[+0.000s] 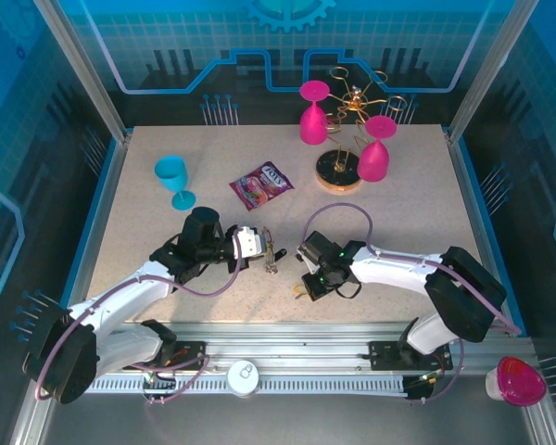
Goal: Put the keys on the keyring
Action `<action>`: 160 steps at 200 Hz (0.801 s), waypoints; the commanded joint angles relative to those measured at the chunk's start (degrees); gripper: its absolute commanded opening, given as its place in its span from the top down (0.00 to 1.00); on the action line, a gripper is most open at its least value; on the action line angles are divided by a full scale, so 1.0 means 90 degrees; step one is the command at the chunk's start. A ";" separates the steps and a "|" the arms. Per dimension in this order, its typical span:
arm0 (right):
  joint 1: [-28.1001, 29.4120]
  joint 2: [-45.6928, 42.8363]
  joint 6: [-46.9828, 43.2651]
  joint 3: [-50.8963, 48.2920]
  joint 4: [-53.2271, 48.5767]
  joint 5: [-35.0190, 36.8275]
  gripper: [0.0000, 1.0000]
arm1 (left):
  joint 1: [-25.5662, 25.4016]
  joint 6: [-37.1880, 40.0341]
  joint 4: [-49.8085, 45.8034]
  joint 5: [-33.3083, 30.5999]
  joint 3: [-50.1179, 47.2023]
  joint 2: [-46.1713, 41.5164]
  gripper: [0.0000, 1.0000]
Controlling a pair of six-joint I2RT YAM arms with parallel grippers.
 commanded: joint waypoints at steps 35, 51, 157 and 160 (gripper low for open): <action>-0.0059 -0.0165 0.0030 -0.0111 0.0095 -0.0173 0.75 | -0.0051 0.0215 -0.0166 0.0165 0.0058 0.0006 1.00; -0.0057 -0.0521 -0.0009 -0.0379 0.0323 -0.0158 0.69 | -0.0056 0.0213 -0.0158 0.0182 0.0058 0.0004 1.00; 0.1411 -0.2630 -0.1833 -0.3479 0.4758 0.1947 0.68 | -0.0047 0.0215 -0.0149 0.0263 0.0088 0.0102 1.00; 0.1411 -0.2566 -0.1896 -0.3509 0.4878 0.1932 0.68 | -0.0050 0.0215 -0.0146 0.0261 0.0092 0.0101 1.00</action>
